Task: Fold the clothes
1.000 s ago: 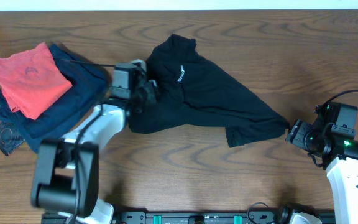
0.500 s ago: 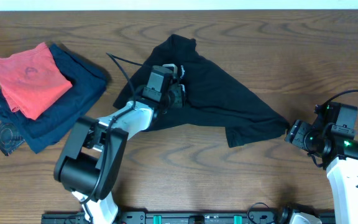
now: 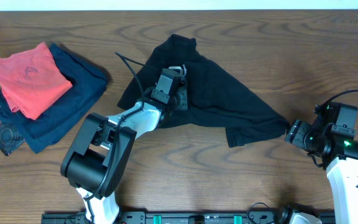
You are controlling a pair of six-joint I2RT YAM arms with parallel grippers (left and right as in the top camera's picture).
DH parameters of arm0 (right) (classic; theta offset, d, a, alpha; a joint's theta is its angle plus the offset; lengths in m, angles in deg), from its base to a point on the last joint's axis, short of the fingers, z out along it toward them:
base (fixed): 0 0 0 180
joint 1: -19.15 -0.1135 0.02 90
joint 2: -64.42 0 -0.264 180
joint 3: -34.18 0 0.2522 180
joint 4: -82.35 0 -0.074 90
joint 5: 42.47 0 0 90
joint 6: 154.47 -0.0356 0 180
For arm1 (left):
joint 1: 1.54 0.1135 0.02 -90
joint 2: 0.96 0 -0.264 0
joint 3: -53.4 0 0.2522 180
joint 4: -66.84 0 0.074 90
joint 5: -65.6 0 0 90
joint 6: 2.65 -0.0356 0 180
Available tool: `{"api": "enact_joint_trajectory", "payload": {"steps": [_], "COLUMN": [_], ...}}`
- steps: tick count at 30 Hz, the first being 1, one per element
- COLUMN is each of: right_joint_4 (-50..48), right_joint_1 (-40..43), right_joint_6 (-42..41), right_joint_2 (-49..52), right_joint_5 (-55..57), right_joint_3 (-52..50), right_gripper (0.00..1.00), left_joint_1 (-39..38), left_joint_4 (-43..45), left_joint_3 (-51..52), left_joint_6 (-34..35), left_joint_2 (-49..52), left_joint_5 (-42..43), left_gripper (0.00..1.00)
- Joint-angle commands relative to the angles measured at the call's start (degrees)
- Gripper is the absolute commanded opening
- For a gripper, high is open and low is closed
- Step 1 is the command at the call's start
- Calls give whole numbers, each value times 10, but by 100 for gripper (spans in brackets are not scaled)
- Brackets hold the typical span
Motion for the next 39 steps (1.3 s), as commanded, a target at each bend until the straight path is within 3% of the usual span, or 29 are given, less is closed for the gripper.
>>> {"api": "enact_joint_trajectory", "payload": {"steps": [1, 4, 9, 18, 26, 29, 32, 34, 38, 39], "right_joint_4": [-1, 0, 31, 5, -89, -129, -143, -128, -35, -14], "right_joint_1": [4, 4, -15, -183, -285, -300, -303, -299, -273, -262], "right_joint_6": [2, 12, 43, 53, -1, -26, -53, -53, -130, -148], "right_joint_2": [0, 1, 27, 143, 239, 257, 261, 260, 256, 255], "right_joint_5": [-3, -43, -236, -223, -92, -60, -14, 24, 265, 327], "right_joint_3": [1, 1, 0, 0, 0, 0, 0, 0, 7, 12], "right_gripper": [76, 70, 65, 72, 74, 61, 25, 11, 5, 15], "left_joint_1": [2, 6, 5, 5, 5, 5, 5, 5, 15, 22], "left_joint_4": [-11, -25, -134, -336, -351, -351, -344, -335, -298, -285], "left_joint_3": [-3, -3, -3, -3, -3, -3, -3, -3, -3, -3], "left_joint_6": [1, 1, 1, 1, 1, 1, 1, 1, 0, 0], "left_joint_2": [-7, -60, -174, -256, -255, -255, -255, -256, -270, -277], "left_joint_5": [-8, -7, -6, -6, -6, -7, -10, -33, -83, -83], "left_gripper": [6, 6, 15, 10, 10, 10, 10, 10, 10, 10]}}
